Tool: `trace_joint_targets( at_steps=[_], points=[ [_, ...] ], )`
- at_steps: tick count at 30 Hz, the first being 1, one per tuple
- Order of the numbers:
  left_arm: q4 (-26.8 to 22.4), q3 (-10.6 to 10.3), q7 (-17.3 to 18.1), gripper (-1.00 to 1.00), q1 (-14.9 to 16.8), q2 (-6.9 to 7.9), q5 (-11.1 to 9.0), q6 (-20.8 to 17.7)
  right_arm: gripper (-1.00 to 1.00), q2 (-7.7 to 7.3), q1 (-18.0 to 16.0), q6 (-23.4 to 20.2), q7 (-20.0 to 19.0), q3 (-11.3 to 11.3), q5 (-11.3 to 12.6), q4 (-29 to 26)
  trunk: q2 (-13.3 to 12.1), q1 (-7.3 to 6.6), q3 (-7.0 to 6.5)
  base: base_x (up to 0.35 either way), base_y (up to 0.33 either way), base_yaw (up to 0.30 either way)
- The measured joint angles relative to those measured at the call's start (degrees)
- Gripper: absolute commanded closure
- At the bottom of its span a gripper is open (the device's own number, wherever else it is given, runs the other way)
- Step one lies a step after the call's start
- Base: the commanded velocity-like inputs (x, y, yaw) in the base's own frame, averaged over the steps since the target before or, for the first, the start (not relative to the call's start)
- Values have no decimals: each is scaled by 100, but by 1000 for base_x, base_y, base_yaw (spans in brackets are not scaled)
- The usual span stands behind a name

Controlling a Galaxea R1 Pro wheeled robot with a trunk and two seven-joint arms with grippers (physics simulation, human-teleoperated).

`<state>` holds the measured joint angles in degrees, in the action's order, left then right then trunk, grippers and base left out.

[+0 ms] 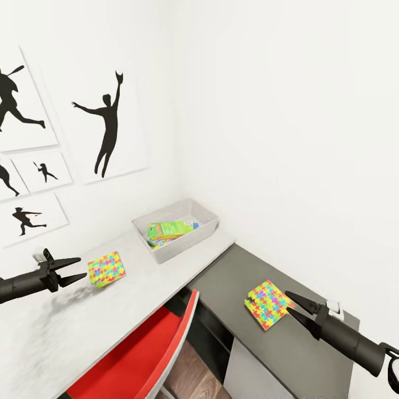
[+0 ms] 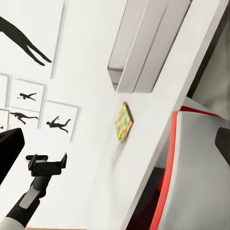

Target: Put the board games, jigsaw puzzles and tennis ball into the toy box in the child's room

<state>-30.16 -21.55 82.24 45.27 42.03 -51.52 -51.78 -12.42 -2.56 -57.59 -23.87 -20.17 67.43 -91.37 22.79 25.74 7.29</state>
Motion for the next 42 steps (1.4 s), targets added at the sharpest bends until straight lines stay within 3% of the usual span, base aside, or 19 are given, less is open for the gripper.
trace_joint_targets(
  at_steps=[9, 17, 26, 42],
  points=[
    [4, 4, 0, -100, 0, 11, 0, 0, -100, -5, 0, 0, 0, -5, 0, -2, 0, 0, -36, -1, 0, -243],
    [6, 10, 6, -100, -1, 108, 0, -14, -100, -6, 0, 0, 0, -5, 0, -3, 0, 0, -63, 0, 0, -198],
    [6, 5, 8, -100, -3, 200, -1, -21, -100, 5, -1, 0, 8, -5, -1, -3, 0, 0, -68, 0, 0, -27],
    [6, 4, 3, -100, -3, 212, 0, -18, -100, 34, -1, 17, 43, -3, -9, -4, 0, 0, -68, 0, 0, -1]
  ],
)
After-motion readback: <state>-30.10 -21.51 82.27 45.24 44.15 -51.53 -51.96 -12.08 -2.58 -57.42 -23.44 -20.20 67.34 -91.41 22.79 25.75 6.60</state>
